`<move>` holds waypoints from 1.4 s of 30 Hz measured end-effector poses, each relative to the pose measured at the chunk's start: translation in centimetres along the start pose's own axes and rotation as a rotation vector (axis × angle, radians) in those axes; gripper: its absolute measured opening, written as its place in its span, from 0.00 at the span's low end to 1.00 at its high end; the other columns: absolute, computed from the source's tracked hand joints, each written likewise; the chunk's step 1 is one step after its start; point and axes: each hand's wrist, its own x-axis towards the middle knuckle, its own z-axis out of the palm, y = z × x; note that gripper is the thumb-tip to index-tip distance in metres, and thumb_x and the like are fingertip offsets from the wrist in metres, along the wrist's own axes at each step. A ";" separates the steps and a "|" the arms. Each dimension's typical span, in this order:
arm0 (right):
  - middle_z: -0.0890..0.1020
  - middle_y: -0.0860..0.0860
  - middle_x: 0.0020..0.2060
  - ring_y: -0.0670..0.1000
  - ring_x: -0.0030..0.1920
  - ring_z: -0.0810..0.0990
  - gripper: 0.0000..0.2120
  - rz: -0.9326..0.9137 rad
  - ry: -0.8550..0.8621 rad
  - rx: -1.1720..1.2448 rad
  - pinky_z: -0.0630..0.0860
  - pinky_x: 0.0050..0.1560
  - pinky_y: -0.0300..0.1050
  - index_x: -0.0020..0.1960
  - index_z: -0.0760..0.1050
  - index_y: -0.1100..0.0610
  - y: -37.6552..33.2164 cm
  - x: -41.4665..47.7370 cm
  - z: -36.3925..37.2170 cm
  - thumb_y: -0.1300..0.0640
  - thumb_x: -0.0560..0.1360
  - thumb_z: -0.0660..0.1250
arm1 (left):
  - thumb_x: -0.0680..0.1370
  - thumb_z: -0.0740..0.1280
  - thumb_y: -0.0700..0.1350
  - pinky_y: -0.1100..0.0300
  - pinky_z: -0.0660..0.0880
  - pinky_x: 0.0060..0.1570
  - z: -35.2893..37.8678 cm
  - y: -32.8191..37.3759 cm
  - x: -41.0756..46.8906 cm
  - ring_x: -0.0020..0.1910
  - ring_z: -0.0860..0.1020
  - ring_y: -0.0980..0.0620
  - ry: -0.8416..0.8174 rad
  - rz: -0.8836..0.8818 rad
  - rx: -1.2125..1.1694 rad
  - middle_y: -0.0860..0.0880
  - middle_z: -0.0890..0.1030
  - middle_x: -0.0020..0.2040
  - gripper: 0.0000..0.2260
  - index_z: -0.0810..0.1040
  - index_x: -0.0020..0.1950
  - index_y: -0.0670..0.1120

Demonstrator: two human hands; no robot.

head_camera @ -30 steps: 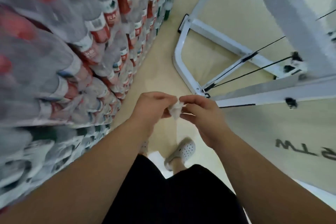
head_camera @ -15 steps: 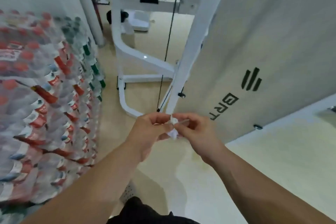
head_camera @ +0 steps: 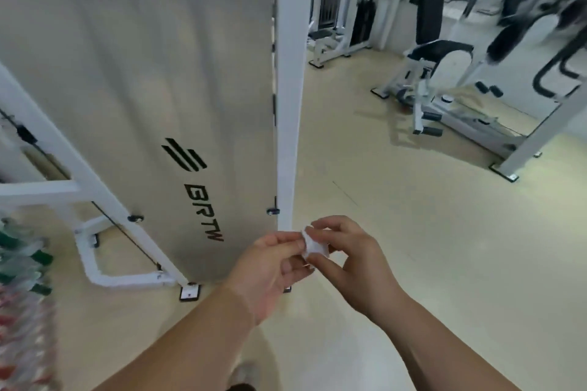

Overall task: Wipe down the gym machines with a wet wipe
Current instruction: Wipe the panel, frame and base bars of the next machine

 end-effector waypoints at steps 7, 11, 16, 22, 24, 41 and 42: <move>0.79 0.44 0.49 0.39 0.43 0.77 0.13 -0.084 0.161 -0.359 0.74 0.44 0.30 0.57 0.84 0.48 7.9 4.5 -8.9 0.61 0.76 0.71 | 0.80 0.66 0.35 0.46 0.81 0.53 10.1 0.6 8.8 0.49 0.85 0.43 -0.186 -0.034 0.273 0.40 0.86 0.51 0.10 0.81 0.60 0.38; 0.79 0.45 0.44 0.40 0.38 0.75 0.12 -0.058 0.201 -0.467 0.71 0.41 0.29 0.53 0.86 0.48 12.9 10.0 -14.4 0.61 0.74 0.72 | 0.81 0.67 0.41 0.48 0.80 0.54 15.9 1.8 15.5 0.51 0.84 0.47 -0.241 0.037 0.484 0.46 0.85 0.54 0.09 0.84 0.58 0.47; 0.78 0.43 0.46 0.43 0.38 0.78 0.11 0.073 0.177 -0.528 0.77 0.39 0.40 0.47 0.85 0.49 19.2 15.3 -21.1 0.65 0.72 0.74 | 0.77 0.72 0.46 0.62 0.76 0.48 22.0 4.1 24.7 0.50 0.81 0.55 -0.119 0.252 0.860 0.54 0.82 0.55 0.13 0.80 0.61 0.54; 0.77 0.44 0.48 0.48 0.42 0.79 0.12 0.162 0.126 -0.513 0.78 0.42 0.45 0.46 0.83 0.50 27.7 22.4 -28.0 0.67 0.73 0.70 | 0.77 0.71 0.52 0.56 0.72 0.64 26.5 7.5 37.1 0.62 0.76 0.49 0.005 0.413 1.431 0.50 0.74 0.66 0.22 0.74 0.70 0.52; 0.77 0.44 0.48 0.49 0.43 0.79 0.13 0.155 0.077 -0.504 0.78 0.43 0.46 0.47 0.83 0.50 31.4 25.4 -29.8 0.67 0.73 0.69 | 0.77 0.70 0.54 0.53 0.71 0.65 27.7 8.0 40.9 0.64 0.74 0.48 0.050 0.405 1.540 0.50 0.72 0.68 0.24 0.72 0.72 0.53; 0.77 0.47 0.57 0.51 0.51 0.81 0.15 -0.022 -0.406 -0.426 0.76 0.50 0.43 0.60 0.83 0.52 48.8 63.5 -34.7 0.64 0.77 0.66 | 0.77 0.68 0.60 0.54 0.69 0.67 30.9 18.7 63.2 0.70 0.68 0.49 0.622 0.122 1.372 0.52 0.70 0.71 0.25 0.71 0.73 0.55; 0.77 0.47 0.56 0.50 0.51 0.81 0.15 -0.029 -0.422 -0.426 0.75 0.49 0.42 0.60 0.83 0.53 49.5 66.3 -33.7 0.64 0.77 0.67 | 0.77 0.68 0.59 0.54 0.69 0.67 30.3 20.1 65.3 0.70 0.68 0.49 0.635 0.129 1.335 0.52 0.70 0.71 0.25 0.71 0.73 0.54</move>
